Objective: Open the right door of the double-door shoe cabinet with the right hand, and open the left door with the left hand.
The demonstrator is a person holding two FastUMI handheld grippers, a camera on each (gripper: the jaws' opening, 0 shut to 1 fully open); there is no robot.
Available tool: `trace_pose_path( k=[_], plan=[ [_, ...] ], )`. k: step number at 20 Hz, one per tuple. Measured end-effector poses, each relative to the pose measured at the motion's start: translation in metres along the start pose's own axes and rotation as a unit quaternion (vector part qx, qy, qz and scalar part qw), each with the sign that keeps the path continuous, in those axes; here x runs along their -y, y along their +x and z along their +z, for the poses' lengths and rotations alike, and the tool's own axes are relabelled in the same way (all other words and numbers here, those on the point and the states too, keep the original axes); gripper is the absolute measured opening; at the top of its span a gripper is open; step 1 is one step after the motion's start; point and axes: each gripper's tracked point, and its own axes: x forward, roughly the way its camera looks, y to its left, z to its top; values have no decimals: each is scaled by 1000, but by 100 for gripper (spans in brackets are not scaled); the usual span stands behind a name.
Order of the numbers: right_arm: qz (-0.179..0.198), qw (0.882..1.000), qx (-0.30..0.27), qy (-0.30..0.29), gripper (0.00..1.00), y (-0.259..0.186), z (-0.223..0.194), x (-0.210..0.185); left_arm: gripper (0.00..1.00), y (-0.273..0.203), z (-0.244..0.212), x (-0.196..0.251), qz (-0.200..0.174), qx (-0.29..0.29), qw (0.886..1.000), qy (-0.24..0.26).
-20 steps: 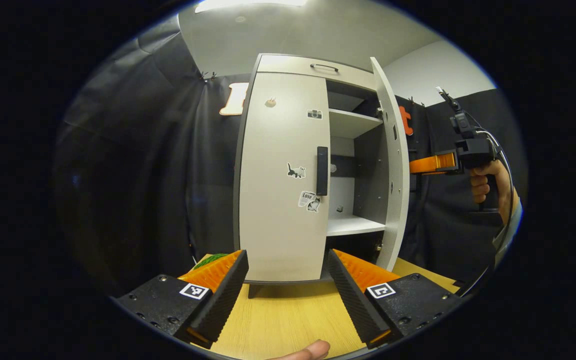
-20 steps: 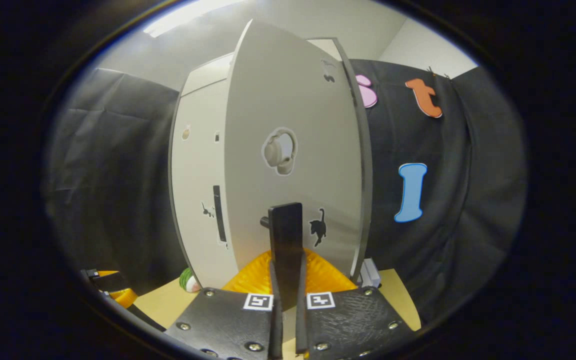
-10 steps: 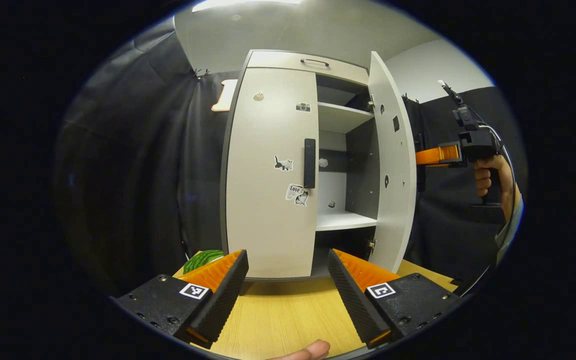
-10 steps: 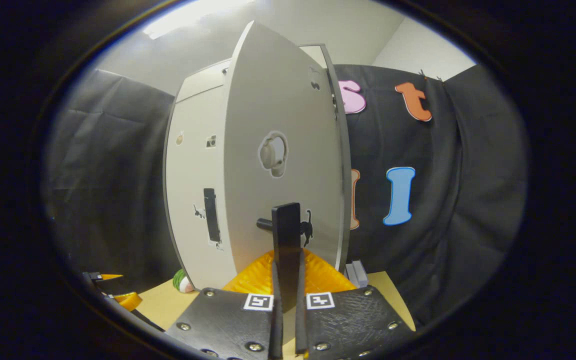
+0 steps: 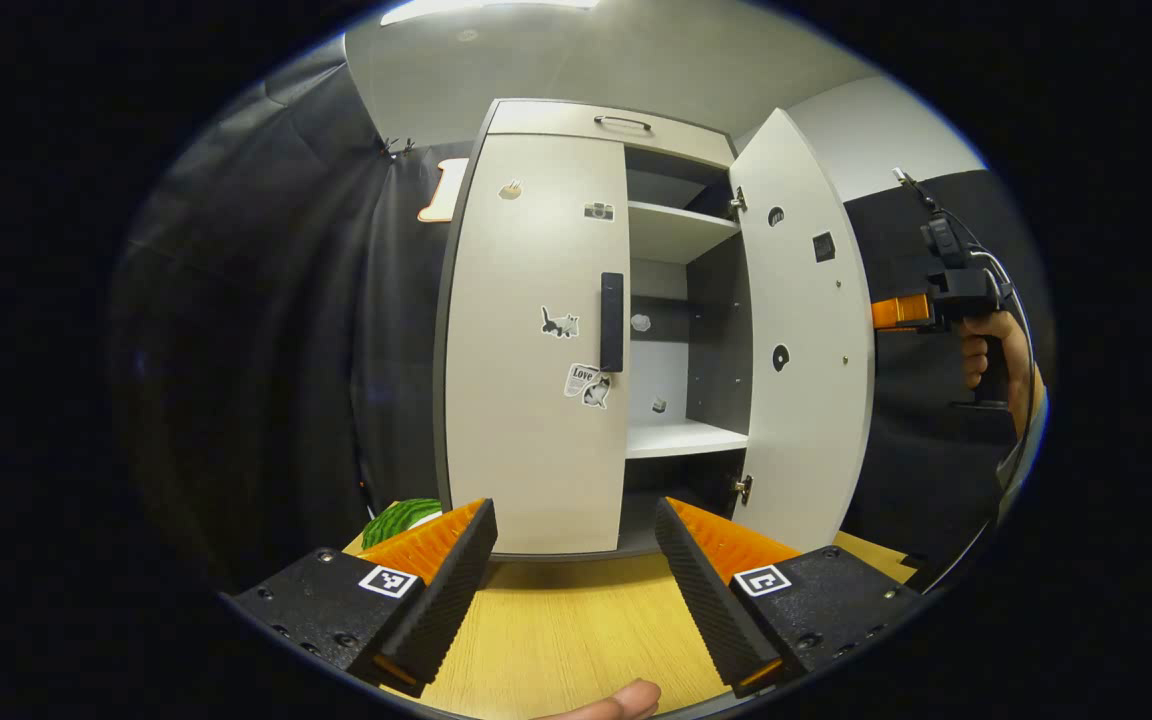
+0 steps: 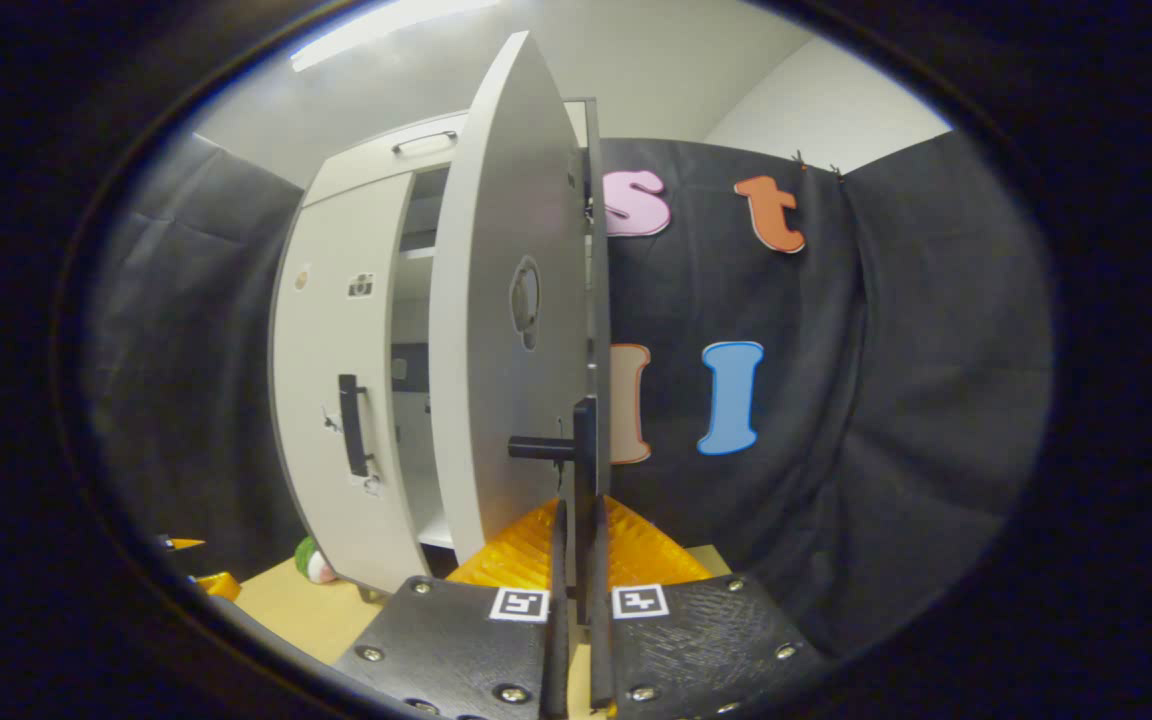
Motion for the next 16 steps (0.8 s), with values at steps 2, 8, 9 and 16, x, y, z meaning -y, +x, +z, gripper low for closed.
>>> trace_pose_path(
  k=[2, 8, 9, 16],
  plan=[
    [-22, 1000, 4, 12, 1, 6, -6, 31, 99, 2, -3, 6, -6, -3, 1000, 7],
    [34, 997, 8, 65, 1, 3, -3, 26, 99, 10, -4, 11, -1, -11, 1000, 15],
    [33, 998, 11, 54, 1, 4, -4, 26, 99, 11, -2, 11, 2, -11, 1000, 19],
    [20, 998, 11, 50, 1, -16, -9, 28, 99, 44, 17, 11, 16, -7, 999, 31]
  ],
)
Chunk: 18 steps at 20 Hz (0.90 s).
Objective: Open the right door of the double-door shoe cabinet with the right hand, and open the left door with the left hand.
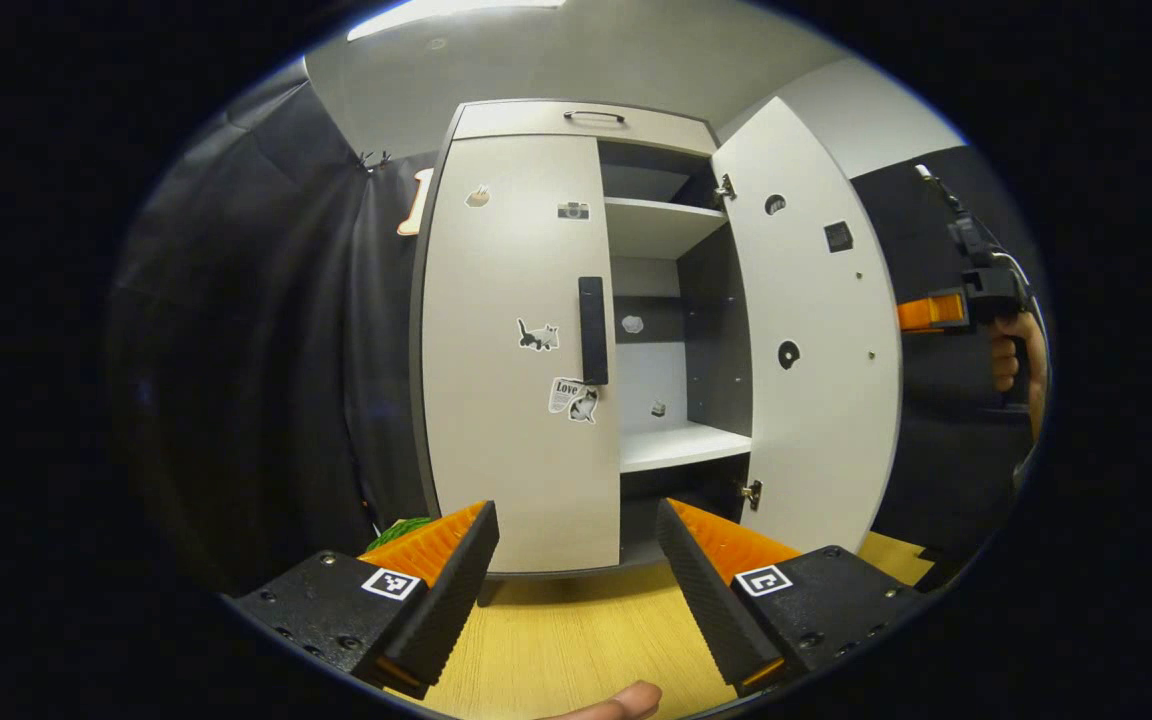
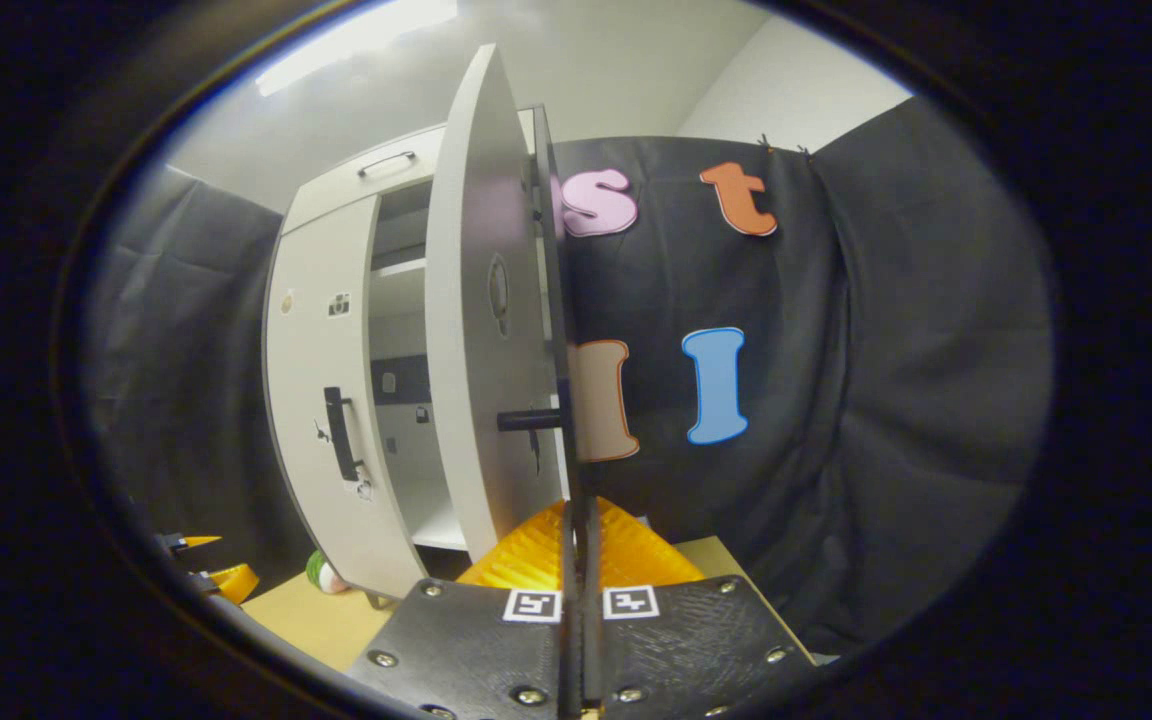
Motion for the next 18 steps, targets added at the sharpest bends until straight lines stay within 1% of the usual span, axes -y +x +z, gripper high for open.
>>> trace_pose_path(
  k=[3, 4, 5, 7, 8, 9, 10, 11, 12, 13, 14, 15, 16, 17, 18],
  plan=[
    [0, 1000, 25, -2, 1, -20, 8, -1, 99, 25, 17, 3, 0, 2, 1000, 1],
    [0, 999, 34, 2, 20, -27, 10, -1, 99, 34, 25, 3, 2, 5, 1000, -1],
    [-11, 999, 42, 9, 39, -37, 12, 3, 99, 43, 31, 4, 3, 8, 1000, -3],
    [-11, 998, 58, 3, 76, -51, 13, 0, 98, 61, 42, 12, -12, 9, 1000, -11],
    [-9, 998, 64, -2, 92, -62, 13, -2, 99, 70, 49, 14, -17, 14, 1000, -18],
    [-13, 998, 64, -3, 99, -65, 8, -1, 98, 80, 56, 17, -23, 18, 999, -20],
    [-17, 998, 58, -2, 94, -72, 2, -1, 98, 90, 64, 17, -21, 22, 999, -22],
    [-15, 998, 53, 0, 99, -76, -3, -5, 98, 101, 72, 17, -18, 28, 999, -24],
    [-10, 999, 51, 4, 99, -83, -8, -9, 99, 112, 78, 18, -16, 28, 999, -23],
    [-3, 999, 51, 10, 95, -89, -11, -12, 99, 122, 85, 17, -10, 30, 999, -26],
    [-1, 998, 53, 15, 99, -96, -13, -14, 99, 134, 93, 19, -11, 34, 999, -27],
    [-1, 998, 56, 20, 95, -100, -16, -13, 99, 144, 101, 21, -10, 39, 999, -28],
    [-3, 998, 58, 20, 99, -106, -17, -12, 99, 154, 108, 22, -9, 41, 999, -21],
    [-5, 998, 61, 17, 99, -112, -20, -11, 99, 163, 113, 19, 0, 43, 999, -11],
    [-4, 998, 67, 14, 99, -118, -21, -11, 99, 171, 117, 13, 19, 42, 999, -2]
  ],
)
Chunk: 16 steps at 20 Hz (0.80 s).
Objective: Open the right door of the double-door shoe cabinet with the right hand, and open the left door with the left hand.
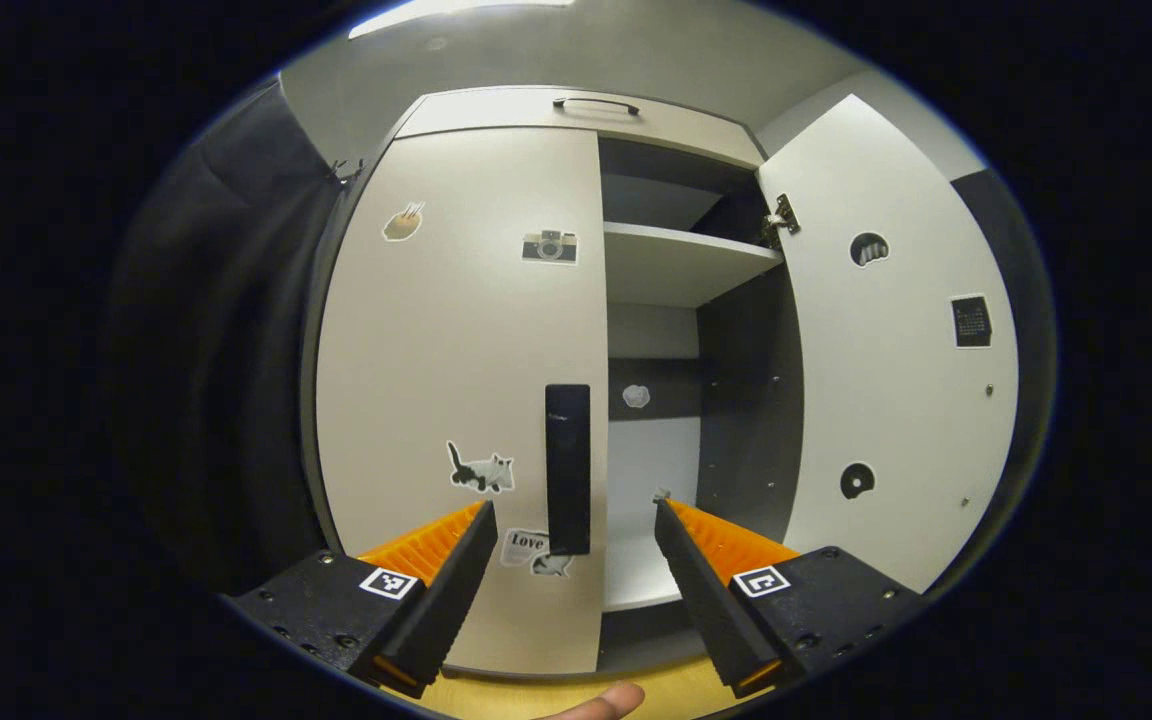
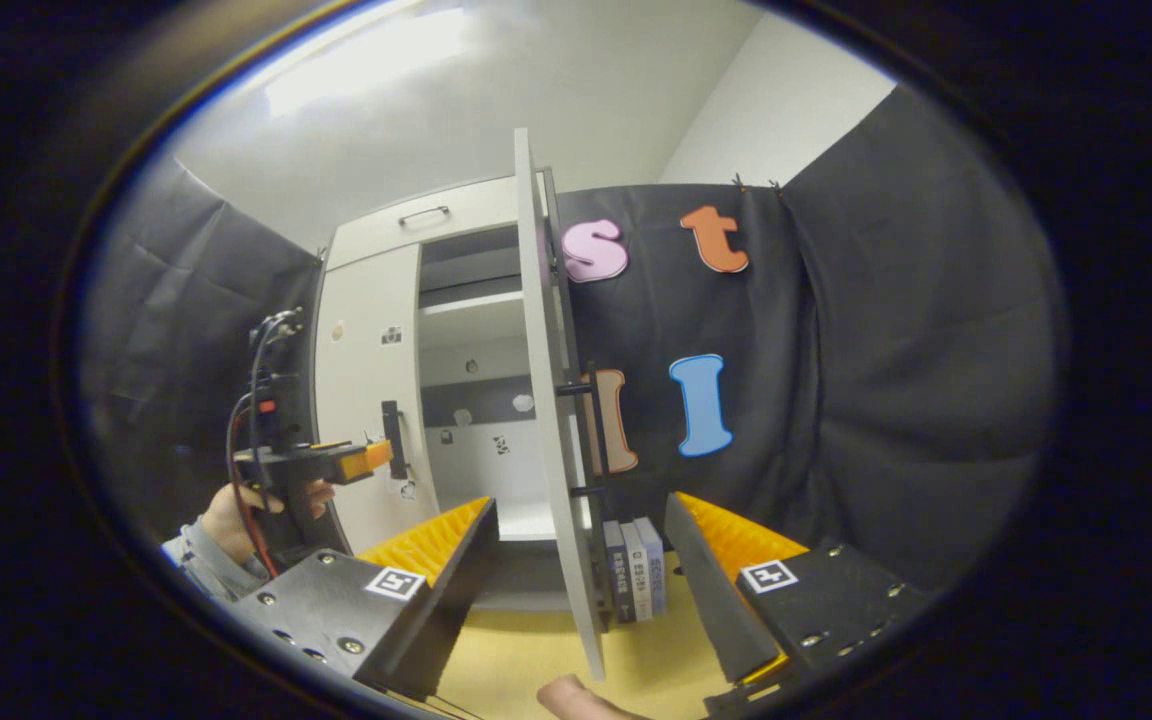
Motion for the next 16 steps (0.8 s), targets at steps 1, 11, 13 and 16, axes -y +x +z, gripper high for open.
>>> trace_pose_path(
  k=[1, 11, 13, 16],
  plan=[
    [-1, 1000, 3, -2, 99, -3, -1, 1, 99, 8, 4, -1, 9, 1, 1000, 5],
    [10, 1000, 15, -19, 94, -37, -9, -15, 92, 77, 3, -1, 30, -16, 999, 28],
    [20, 999, 15, -26, 99, -41, -10, -22, 71, 74, 1, -5, 43, -24, 998, 32],
    [29, 999, 14, -26, 94, -48, -12, -29, 59, 82, 0, -7, 49, -28, 998, 6]
  ],
)
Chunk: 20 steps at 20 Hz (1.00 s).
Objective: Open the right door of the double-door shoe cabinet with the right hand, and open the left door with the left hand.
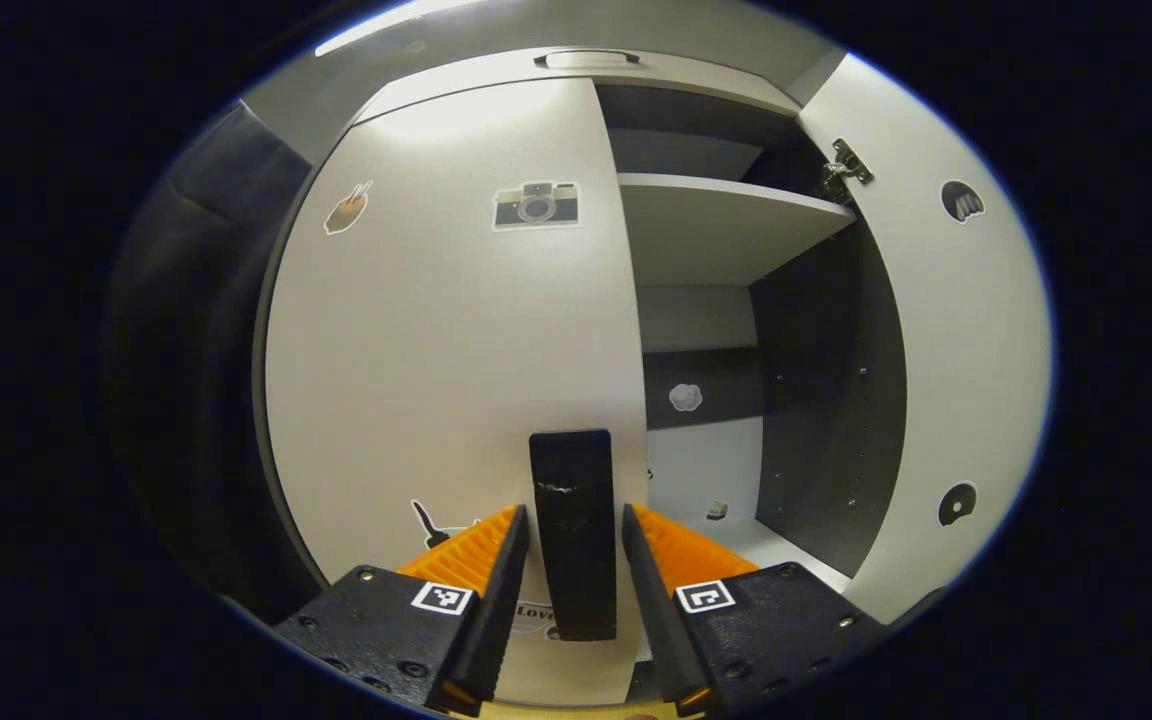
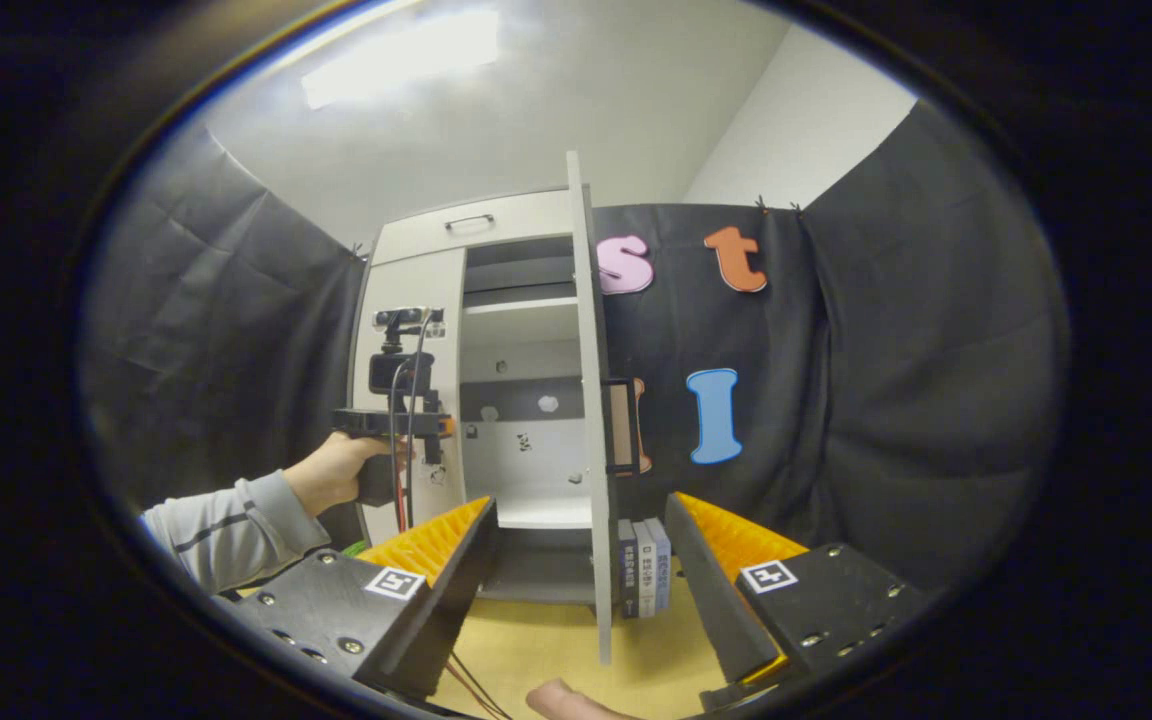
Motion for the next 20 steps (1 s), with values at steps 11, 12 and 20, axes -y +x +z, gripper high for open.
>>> trace_pose_path(
  k=[11, 12, 20],
  plan=[
    [11, 1000, -10, -10, 99, -4, -6, -9, 23, -6, -7, 2, -25, -50, 998, -10],
    [11, 1000, -11, -12, 94, -6, -6, -10, 23, -8, -8, 2, -30, -52, 998, -12],
    [16, 1000, -4, -18, 94, -14, 0, -30, 23, -56, -6, -8, -83, -53, 995, -18]
  ],
)
